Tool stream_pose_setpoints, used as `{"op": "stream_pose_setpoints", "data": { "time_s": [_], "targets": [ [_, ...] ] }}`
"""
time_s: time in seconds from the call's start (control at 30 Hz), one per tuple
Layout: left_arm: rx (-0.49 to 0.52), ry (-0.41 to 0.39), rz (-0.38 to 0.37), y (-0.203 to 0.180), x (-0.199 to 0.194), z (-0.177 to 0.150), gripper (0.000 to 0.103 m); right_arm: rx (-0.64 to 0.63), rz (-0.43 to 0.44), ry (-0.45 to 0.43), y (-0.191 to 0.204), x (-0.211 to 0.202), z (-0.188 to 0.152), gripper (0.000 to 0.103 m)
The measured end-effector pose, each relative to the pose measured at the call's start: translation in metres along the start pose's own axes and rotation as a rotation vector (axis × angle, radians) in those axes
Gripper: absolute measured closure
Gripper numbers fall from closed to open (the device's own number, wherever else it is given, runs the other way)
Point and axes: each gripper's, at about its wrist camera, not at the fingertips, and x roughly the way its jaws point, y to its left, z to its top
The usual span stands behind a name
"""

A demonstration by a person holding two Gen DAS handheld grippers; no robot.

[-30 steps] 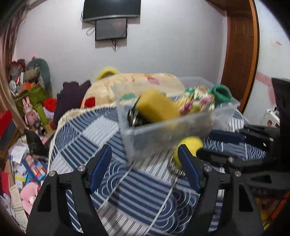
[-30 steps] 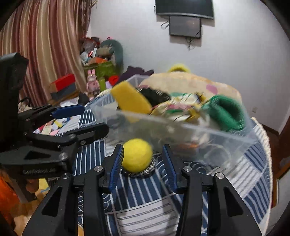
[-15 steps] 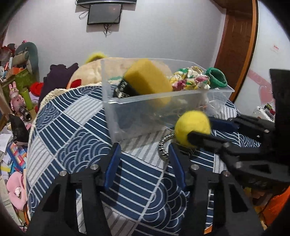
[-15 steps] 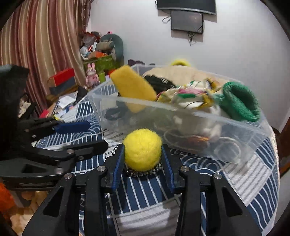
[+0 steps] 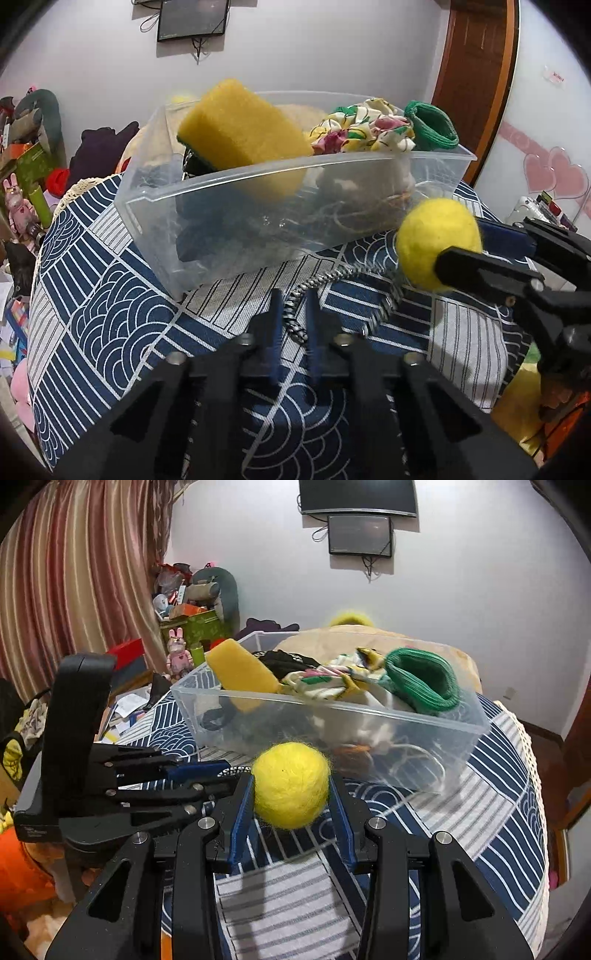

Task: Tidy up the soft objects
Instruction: 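Grasp the beaded bracelet with the left tool while the right grasps the yellow ball, then drop the bracelet and yellow ball into the clear box with both tools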

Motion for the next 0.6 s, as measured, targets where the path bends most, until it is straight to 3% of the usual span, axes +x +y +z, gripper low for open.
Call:
{"op": "stream_pose_setpoints", "data": {
  "time_s": [0.23,0.6],
  "targets": [
    [-0.011,-0.044,-0.007,0.0,-0.024,-0.001,0.095,0.025,-0.016,-0.029,-0.008,-0.012,0.001,0.066],
    [-0.05,-0.201,-0.022,0.003,-0.069,0.031,0.095,0.045,-0.057,-0.118,-0.014,-0.036,0.017,0.066]
  ]
}}
